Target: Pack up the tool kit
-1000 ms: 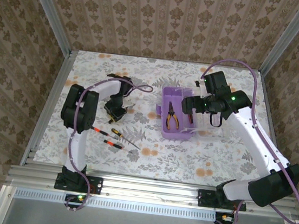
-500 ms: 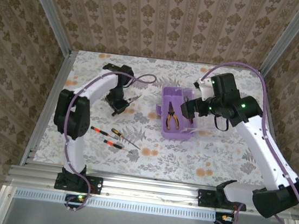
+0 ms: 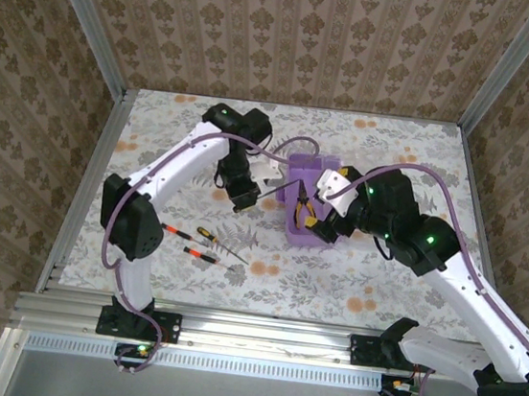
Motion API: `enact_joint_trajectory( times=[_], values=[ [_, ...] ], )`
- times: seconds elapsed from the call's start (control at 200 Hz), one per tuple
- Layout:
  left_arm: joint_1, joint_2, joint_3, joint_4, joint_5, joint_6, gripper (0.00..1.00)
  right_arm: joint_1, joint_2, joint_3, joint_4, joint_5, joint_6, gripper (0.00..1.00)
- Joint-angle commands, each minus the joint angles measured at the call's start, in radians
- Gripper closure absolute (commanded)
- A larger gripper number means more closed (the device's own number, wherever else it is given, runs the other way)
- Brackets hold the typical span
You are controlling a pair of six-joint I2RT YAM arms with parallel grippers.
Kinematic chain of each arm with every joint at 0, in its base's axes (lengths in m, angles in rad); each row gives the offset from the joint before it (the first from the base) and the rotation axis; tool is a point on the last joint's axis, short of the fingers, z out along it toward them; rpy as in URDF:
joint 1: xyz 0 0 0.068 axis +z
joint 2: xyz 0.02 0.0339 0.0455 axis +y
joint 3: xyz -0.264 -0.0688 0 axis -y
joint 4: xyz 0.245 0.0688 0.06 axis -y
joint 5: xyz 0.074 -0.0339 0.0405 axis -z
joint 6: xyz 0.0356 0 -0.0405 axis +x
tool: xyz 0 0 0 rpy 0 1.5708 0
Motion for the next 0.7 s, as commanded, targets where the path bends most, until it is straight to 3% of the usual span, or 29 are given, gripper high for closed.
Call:
enact_joint_trajectory(
  times=[0.0, 0.11, 0.3, 0.695],
  values=[
    [-0.031, -0.023, 0.016, 0.036, -0.048, 0.008, 1.00, -0.010, 0.029, 0.036, 0.013, -0.033, 0.009, 0.01],
    [-0.057, -0.023, 0.050, 0.038, -0.098, 0.009, 1.00, -0.008, 0.061, 0.031, -0.013, -0.097, -0.010, 0.03],
    [-0.102, -0.015, 0.125, -0.024, -0.139, 0.025, 1.00, 0.010, 0.027, -0.069, 0.066, -0.106, -0.171, 0.02],
    [-0.212, 0.048, 0.274, -0.125, -0.167, 0.014, 1.00, 0.010, 0.077, -0.114, 0.218, 0.027, -0.247, 0.07]
  ],
)
